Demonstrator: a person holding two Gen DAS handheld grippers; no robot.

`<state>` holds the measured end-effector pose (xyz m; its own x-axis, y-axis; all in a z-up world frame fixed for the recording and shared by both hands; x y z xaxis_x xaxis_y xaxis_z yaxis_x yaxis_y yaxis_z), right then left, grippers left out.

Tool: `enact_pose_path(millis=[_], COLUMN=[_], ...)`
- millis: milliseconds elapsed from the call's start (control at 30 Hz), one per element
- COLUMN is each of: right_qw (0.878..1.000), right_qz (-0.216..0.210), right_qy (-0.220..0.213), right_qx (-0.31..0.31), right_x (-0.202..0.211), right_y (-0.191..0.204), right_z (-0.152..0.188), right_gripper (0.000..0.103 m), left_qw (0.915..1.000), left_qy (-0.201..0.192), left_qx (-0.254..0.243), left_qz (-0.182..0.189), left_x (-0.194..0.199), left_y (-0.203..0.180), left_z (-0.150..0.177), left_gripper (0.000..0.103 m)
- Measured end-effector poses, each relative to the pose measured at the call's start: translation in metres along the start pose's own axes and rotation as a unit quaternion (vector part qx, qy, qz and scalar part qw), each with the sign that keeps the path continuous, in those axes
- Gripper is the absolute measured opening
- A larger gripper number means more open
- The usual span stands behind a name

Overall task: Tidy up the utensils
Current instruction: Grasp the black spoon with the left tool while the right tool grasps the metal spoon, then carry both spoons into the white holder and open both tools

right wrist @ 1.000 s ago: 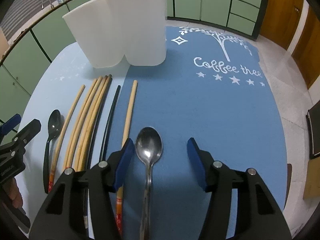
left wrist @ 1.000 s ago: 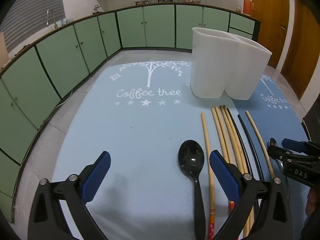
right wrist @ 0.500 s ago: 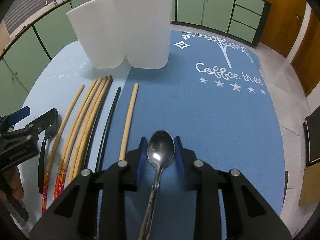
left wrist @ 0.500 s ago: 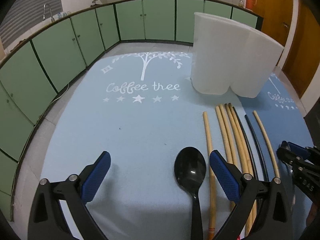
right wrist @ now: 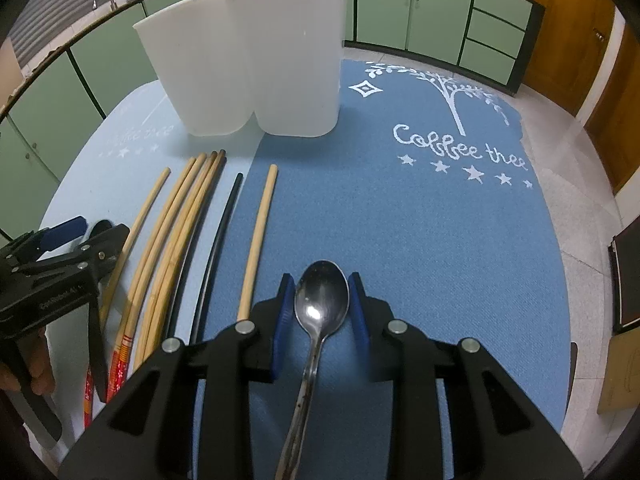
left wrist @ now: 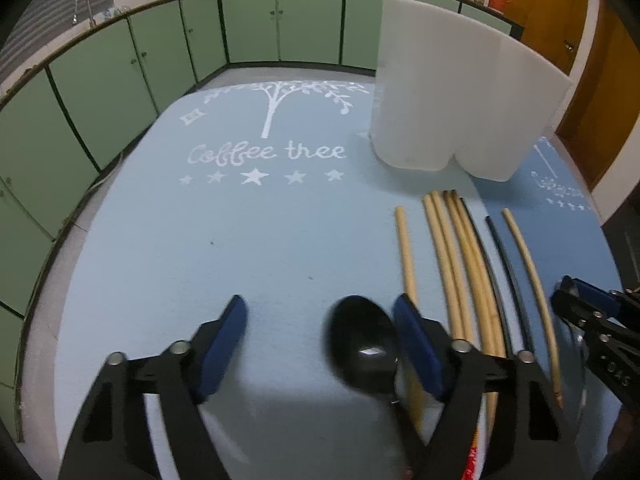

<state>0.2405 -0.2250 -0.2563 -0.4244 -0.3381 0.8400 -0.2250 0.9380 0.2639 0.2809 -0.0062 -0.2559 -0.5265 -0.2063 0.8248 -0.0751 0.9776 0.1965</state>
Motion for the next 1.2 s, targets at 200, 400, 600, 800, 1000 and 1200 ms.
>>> enact_pose_path(millis=[200,400,600,800,1000,1200], right_qw=[1.0,1.0,0.999,0.994,0.987,0.979], right_qz=[-0.003,-0.011,-0.022,-0.028,-0.041,-0.051], right_qy=[0.001,-0.013,-0.044,-0.099,-0.152,-0.193], right_qx=[-0.001,-0.006,0.005,0.031,0.032,0.039], right_x=[0.001,0.009,0.026,0.054,0.079,0.105], right_y=[0.0,-0.004,0.0,0.008,0.006,0.002], right_z=[0.001,0.007,-0.001,-0.017,-0.032,-0.051], right_gripper=[0.026,0.026,0.026,0.026,0.025,0.025], left_qw=[0.9997,0.9984,0.9954,0.9885,0.981,0.9736], left_qy=[-0.009,-0.029,-0.078,-0.141,-0.187,-0.221], left_qx=[-0.007,-0.003,-0.016,-0.012,0.004,0.016], left_qz=[0.02,0.048,0.054,0.054,0.052,0.055], left_x=[0.002,0.01,0.039,0.075,0.1,0.12], left_y=[-0.002,0.002,-0.006,-0.001,0.008,0.012], left_z=[-0.005,-0.005,-0.011,-0.026,-0.039,-0.058], left_gripper=[0.034,0.032,0.031,0.031,0.03,0.03])
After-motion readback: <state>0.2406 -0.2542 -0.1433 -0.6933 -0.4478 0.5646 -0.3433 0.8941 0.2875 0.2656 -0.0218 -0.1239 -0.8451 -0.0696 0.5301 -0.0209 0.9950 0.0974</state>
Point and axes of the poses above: each gripper's, at about its wrist camera, not at the fingertips, and x roughly against the way its jaws point, y to its left, z to its underside, the point moved 5 cm from there along -x, roughly the way its jaws point, and after that the axes turned 15 degrees about -z, right-handed, at the moved point
